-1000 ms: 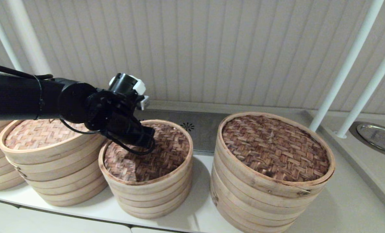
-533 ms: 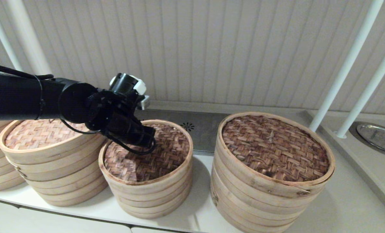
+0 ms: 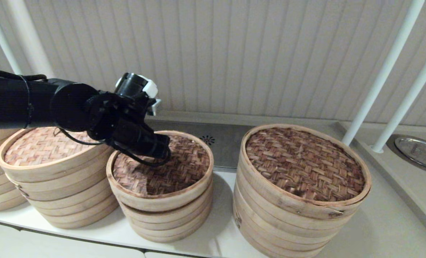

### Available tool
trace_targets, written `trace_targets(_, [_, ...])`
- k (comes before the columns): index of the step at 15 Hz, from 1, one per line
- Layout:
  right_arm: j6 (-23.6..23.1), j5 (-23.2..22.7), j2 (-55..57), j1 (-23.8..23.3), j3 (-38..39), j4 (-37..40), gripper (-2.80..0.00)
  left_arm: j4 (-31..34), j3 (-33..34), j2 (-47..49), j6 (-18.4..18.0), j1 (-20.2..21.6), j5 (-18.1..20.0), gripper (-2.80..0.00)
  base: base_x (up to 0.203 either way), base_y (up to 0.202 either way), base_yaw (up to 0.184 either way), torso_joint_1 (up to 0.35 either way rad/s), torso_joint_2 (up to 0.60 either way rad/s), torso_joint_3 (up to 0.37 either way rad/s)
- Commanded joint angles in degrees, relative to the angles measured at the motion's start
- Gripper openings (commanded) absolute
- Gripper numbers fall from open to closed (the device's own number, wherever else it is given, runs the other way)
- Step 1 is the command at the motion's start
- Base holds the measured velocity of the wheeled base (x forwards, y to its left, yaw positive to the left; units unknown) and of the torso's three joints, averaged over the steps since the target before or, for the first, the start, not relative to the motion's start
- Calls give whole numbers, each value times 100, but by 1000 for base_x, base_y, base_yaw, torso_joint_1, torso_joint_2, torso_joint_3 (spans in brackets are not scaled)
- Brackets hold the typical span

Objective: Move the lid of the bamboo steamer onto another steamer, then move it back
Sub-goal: Pick up the steamer, then put the steamer

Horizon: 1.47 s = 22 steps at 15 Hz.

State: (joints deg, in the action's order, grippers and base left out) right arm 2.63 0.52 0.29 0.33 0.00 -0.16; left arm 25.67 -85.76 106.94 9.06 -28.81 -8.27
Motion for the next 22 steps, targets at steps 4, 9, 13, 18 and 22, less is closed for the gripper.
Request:
trace_targets(4, [0, 0, -3, 2, 18, -2, -280, -17, -99, -240, 131, -2, -8, -280, 0, 0, 0, 0, 0, 0])
trace_targets(9, [0, 0, -3, 2, 18, -2, -280, -44, -125, -399, 140, -11, 9, -280, 0, 0, 0, 0, 0, 0])
trace_targets(13, [0, 0, -3, 2, 18, -2, -280, -53, -165, -623, 223, -11, 35, -280, 0, 0, 0, 0, 0, 0])
trace_targets(18, [0, 0, -3, 2, 18, -2, -280, -44, -178, -1021, 228, -138, 40, -280, 0, 0, 0, 0, 0, 0])
trace_targets(22, [0, 0, -3, 2, 18, -2, -280, -57, -229, -1280, 220, -36, -102, -280, 0, 0, 0, 0, 0, 0])
